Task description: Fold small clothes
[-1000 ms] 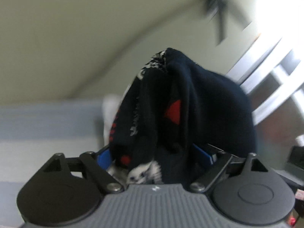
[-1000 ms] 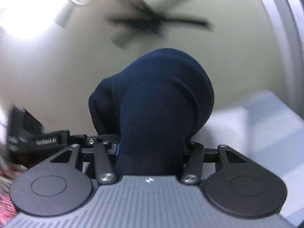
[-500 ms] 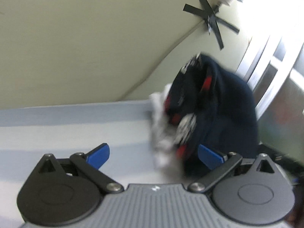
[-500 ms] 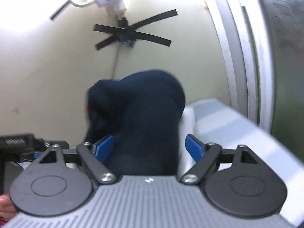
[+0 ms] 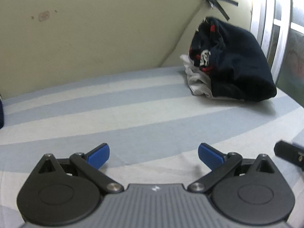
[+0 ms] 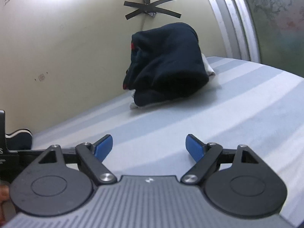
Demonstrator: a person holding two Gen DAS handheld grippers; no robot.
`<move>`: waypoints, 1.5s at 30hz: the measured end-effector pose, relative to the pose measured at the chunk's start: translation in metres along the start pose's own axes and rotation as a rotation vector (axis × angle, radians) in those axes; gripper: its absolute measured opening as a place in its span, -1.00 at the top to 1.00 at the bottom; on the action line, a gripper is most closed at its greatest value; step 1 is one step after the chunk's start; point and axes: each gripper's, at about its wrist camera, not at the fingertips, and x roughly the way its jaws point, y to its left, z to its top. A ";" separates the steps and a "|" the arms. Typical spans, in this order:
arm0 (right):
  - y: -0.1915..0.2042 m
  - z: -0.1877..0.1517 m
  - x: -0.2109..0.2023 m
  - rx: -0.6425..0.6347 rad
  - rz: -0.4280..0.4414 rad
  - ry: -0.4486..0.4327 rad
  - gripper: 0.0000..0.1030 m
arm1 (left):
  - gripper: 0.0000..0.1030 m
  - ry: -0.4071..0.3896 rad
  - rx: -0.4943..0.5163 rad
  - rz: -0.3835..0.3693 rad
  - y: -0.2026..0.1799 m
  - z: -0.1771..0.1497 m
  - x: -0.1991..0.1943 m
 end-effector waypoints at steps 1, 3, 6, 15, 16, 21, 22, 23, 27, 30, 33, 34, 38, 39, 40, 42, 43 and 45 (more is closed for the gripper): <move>0.000 -0.005 -0.006 0.006 -0.010 -0.012 -0.67 | -1.00 -0.004 0.003 0.012 0.001 -0.002 -0.002; -0.001 -0.010 -0.014 0.020 -0.024 -0.045 -0.70 | -1.00 -0.010 0.008 0.021 0.001 -0.004 -0.005; -0.007 -0.013 -0.019 0.057 -0.044 -0.058 -0.70 | -1.00 -0.018 0.017 0.029 0.000 -0.003 -0.006; -0.014 -0.013 -0.021 0.087 -0.060 -0.065 -0.71 | -1.00 -0.036 0.064 0.030 -0.008 -0.006 -0.009; -0.014 -0.013 -0.021 0.088 -0.061 -0.064 -0.72 | -1.00 -0.035 0.065 0.030 -0.008 -0.006 -0.009; -0.017 -0.013 -0.021 0.105 -0.060 -0.065 -0.72 | -1.00 -0.023 0.061 0.028 -0.008 -0.007 -0.007; -0.017 -0.013 -0.021 0.110 -0.059 -0.066 -0.73 | -1.00 -0.021 0.062 0.027 -0.007 -0.007 -0.007; -0.018 -0.013 -0.021 0.114 -0.059 -0.066 -0.73 | -1.00 -0.019 0.062 0.027 -0.007 -0.007 -0.006; -0.019 -0.013 -0.020 0.123 -0.057 -0.066 -0.73 | -1.00 -0.013 0.064 0.040 -0.008 -0.008 -0.005; -0.019 -0.013 -0.020 0.126 -0.057 -0.067 -0.73 | -1.00 -0.021 0.067 0.047 -0.008 -0.008 -0.005; -0.020 -0.014 -0.020 0.132 -0.055 -0.069 -0.74 | -1.00 -0.029 0.082 0.046 -0.011 -0.008 -0.006; -0.020 -0.014 -0.020 0.133 -0.054 -0.070 -0.74 | -1.00 -0.031 0.089 0.046 -0.012 -0.008 -0.007; -0.020 -0.014 -0.021 0.140 -0.053 -0.075 -0.74 | -1.00 -0.034 0.106 0.048 -0.014 -0.009 -0.008; -0.020 -0.014 -0.022 0.141 -0.053 -0.077 -0.74 | -1.00 -0.035 0.111 0.052 -0.014 -0.009 -0.008; -0.020 -0.014 -0.022 0.142 -0.052 -0.078 -0.74 | -1.00 -0.037 0.115 0.055 -0.015 -0.009 -0.009; -0.020 -0.014 -0.022 0.145 -0.051 -0.080 -0.74 | -1.00 -0.042 0.118 0.054 -0.015 -0.009 -0.010; -0.020 -0.014 -0.022 0.146 -0.050 -0.081 -0.74 | -1.00 -0.044 0.117 0.053 -0.014 -0.009 -0.011; -0.020 -0.015 -0.022 0.149 -0.049 -0.083 -0.74 | -1.00 -0.049 0.113 0.055 -0.014 -0.008 -0.012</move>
